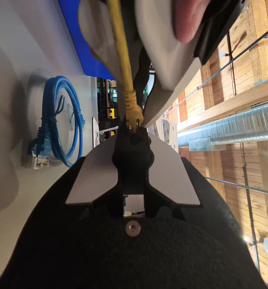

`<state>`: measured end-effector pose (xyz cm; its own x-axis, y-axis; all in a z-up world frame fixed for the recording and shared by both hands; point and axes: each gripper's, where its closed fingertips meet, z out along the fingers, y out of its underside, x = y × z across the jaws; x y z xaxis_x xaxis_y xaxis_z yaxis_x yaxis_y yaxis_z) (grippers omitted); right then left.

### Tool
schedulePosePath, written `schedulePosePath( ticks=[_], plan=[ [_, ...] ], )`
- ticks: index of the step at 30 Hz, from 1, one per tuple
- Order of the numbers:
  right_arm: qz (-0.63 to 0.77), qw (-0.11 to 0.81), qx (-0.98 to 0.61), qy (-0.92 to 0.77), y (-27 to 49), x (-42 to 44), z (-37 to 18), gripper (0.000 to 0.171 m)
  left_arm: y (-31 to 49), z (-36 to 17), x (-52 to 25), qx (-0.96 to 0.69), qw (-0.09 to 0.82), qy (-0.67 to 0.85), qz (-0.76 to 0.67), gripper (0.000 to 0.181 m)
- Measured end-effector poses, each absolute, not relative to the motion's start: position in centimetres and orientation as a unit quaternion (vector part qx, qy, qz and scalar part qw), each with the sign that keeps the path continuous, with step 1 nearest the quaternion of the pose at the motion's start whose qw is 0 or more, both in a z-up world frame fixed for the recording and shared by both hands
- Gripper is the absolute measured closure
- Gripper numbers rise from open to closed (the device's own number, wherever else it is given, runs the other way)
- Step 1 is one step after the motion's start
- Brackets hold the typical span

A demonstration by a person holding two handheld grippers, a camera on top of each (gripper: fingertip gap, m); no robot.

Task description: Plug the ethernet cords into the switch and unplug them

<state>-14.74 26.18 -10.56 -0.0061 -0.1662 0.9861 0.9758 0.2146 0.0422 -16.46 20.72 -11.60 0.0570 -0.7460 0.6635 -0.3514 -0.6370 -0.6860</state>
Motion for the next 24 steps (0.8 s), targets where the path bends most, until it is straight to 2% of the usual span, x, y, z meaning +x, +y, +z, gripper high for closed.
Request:
schedulePosePath(
  ticks=[3, 7, 11, 15, 24],
  plan=[
    [-0.473, 0.594, -0.405, -0.509, 26.3, -14.8, -10.3, 0.141, 21.0, -10.7, -16.5, -0.689, 0.21, 0.408, -0.561, 0.172],
    [-0.467, 0.59, -0.418, -0.51, 26.5, -14.3, -10.5, 0.141, 21.4, -10.4, -17.0, -0.661, 0.316, 0.505, -0.457, 0.162],
    [-0.464, 0.59, -0.434, -0.498, 26.8, -13.6, -10.2, 0.141, 20.6, -11.4, -16.9, -0.637, 0.358, 0.58, -0.361, 0.159],
    [-0.465, 0.586, -0.438, -0.498, 26.9, -13.4, -10.2, 0.141, 21.1, -11.5, -16.7, -0.635, 0.395, 0.579, -0.324, 0.17],
    [-0.466, 0.575, -0.441, -0.507, 27.2, -13.2, -10.9, 0.141, 21.4, -12.0, -17.4, -0.639, 0.396, 0.609, -0.253, 0.17]
  ],
)
